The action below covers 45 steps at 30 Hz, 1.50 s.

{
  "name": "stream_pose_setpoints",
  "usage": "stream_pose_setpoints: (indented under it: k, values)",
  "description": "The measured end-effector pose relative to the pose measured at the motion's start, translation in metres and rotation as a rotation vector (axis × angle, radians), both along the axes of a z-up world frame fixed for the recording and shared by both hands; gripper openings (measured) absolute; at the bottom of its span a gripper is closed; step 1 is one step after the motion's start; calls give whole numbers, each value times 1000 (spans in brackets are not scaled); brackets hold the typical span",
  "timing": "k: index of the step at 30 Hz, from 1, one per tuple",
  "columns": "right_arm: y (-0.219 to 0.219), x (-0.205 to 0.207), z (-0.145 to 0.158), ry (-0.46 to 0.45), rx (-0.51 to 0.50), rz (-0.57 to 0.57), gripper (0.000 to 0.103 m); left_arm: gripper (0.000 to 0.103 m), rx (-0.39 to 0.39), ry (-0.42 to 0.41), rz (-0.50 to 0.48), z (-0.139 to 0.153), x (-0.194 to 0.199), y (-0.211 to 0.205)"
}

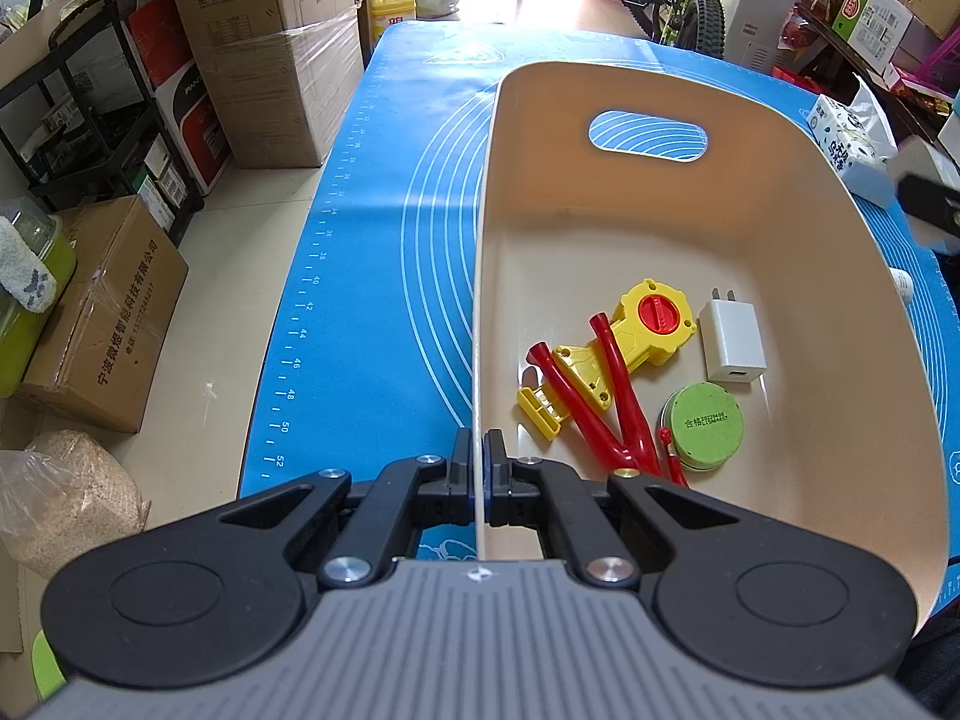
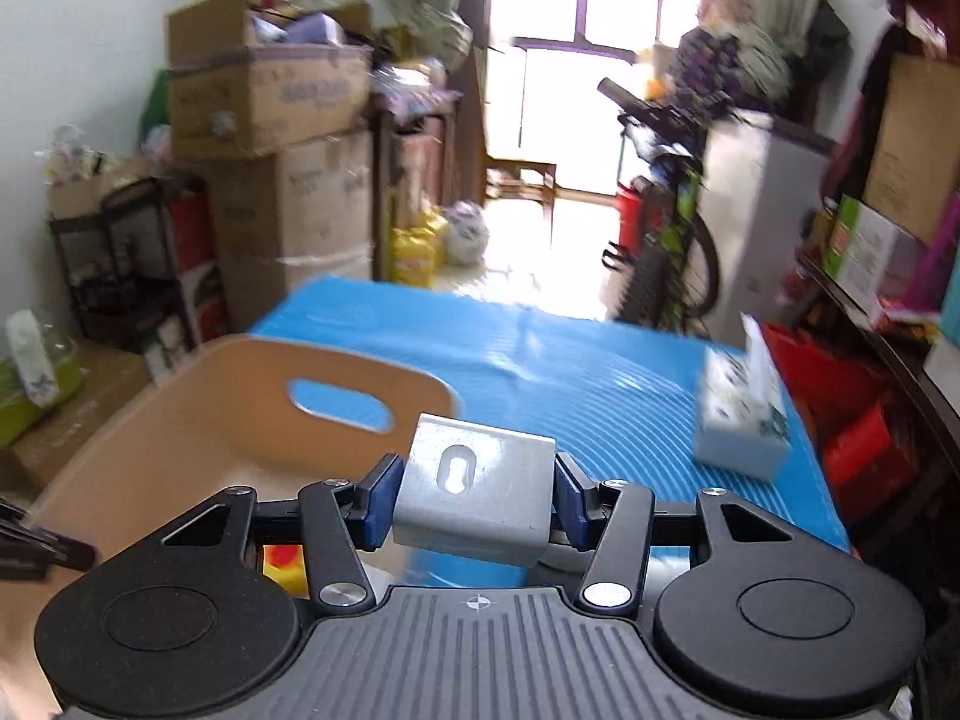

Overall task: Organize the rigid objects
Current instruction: 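Lower the square charger into the basket and open the right tool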

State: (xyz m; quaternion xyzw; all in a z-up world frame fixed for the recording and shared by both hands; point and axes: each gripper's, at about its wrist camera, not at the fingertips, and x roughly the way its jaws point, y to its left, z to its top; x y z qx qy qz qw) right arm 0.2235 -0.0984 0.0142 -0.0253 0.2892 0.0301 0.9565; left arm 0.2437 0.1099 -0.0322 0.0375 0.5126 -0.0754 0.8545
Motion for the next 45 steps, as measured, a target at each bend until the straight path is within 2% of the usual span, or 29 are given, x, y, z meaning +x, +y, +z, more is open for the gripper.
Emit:
stream_pose_setpoints:
  k: [4, 8, 11, 14, 17, 26, 31, 34, 38, 41, 45]
  values:
    - [30, 6, 3, -17, 2, 66, 58, 4, -1, 0, -1, 0, 0, 0]
    - [63, 10, -4, 13, -3, 119, 58, 4, 0, -1, -3, -1, 0, 0]
    - [82, 17, -16, 80, -34, 154, 58, 4, -3, -1, -2, -1, -1, 0]
    - [91, 23, -31, 162, -20, 168, 58, 4, -3, 0, -2, -1, 0, 0]
    - [98, 28, -44, 217, -1, 187, 58, 4, -4, 0, -2, -1, 0, 0]
    - [116, 34, -67, 359, -41, 231, 58, 4, -4, 0, -2, -1, 0, 0]
    - [118, 40, -74, 437, -59, 217, 58, 4, -1, 0, -3, -1, 0, 0]
    - [112, 45, -79, 486, -26, 187, 56, 4, 0, 0, -3, -1, 0, -1]
    - [105, 46, -80, 485, 2, 165, 59, 4, 0, 0, -3, 0, 0, -1]
    - [101, 40, -74, 434, 28, 173, 69, 4, 0, 0, -3, 0, 0, -1]
    - [91, 32, -57, 363, 43, 169, 72, 4, -1, 0, -3, 0, 0, -1]
